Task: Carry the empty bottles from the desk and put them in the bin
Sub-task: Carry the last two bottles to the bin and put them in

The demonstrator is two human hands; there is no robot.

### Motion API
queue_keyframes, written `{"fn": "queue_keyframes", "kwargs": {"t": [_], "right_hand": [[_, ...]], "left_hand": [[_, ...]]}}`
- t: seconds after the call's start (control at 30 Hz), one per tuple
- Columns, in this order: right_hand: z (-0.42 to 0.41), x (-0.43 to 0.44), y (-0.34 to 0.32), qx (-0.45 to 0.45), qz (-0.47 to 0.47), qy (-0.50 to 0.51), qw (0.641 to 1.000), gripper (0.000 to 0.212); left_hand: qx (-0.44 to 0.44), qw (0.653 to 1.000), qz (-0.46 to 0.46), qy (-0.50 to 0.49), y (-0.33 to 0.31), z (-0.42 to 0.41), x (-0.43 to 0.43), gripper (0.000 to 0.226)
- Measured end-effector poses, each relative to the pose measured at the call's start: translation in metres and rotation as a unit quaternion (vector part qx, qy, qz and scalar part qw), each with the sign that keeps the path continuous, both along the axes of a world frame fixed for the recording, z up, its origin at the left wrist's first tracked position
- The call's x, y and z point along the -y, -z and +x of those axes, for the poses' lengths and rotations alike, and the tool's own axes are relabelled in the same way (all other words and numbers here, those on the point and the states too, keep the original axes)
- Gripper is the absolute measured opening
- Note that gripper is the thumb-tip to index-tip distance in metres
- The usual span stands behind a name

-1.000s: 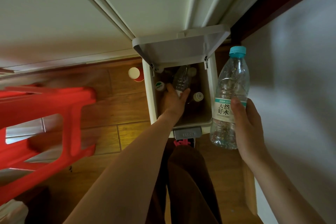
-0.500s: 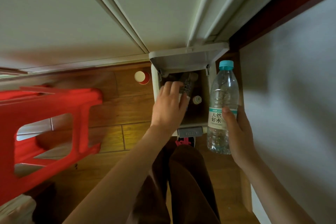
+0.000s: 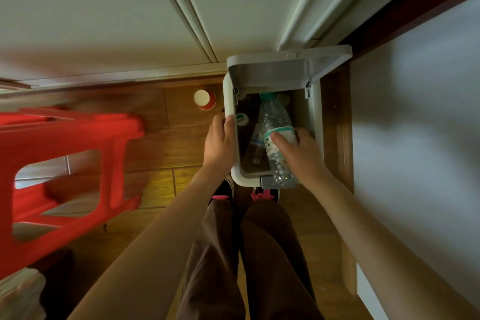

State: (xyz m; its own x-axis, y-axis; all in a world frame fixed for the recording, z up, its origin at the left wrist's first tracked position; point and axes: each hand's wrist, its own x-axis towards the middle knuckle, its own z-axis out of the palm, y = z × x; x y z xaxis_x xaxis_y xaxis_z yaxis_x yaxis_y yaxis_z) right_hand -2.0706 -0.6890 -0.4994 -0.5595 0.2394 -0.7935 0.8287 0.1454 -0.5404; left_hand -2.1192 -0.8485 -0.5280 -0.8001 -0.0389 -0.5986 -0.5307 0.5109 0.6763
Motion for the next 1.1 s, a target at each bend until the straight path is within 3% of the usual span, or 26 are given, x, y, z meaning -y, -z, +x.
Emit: {"fn": "queue_keyframes", "kwargs": {"t": [0.2,0.4,0.67,0.97,1.1], "right_hand": [[-0.022,0.002,0.02,-0.022,0.052,-0.03,0.998,0.052],[-0.015,0.011,0.024,-0.057,0.135,-0.136,0.98,0.082],[0.009,0.005,0.028,-0.153,0.255,-0.207,0.932,0.058],[0.011,0.002,0.022,-0.187,0.269,-0.208,0.922,0.061],[0.01,-0.007,-0.005,-0.23,0.262,-0.173,0.921,0.046]], "left_hand": [[-0.019,1.0,-0.004,0.01,0.008,0.003,0.001,0.031],[-0.035,0.999,-0.007,0.007,0.009,0.005,0.002,0.031],[-0.018,1.0,-0.001,-0.004,0.009,0.005,0.0,0.032],[0.003,1.0,0.013,-0.001,0.006,0.004,0.002,0.031],[0.035,0.999,0.011,0.01,-0.008,-0.007,0.012,0.034]]}}
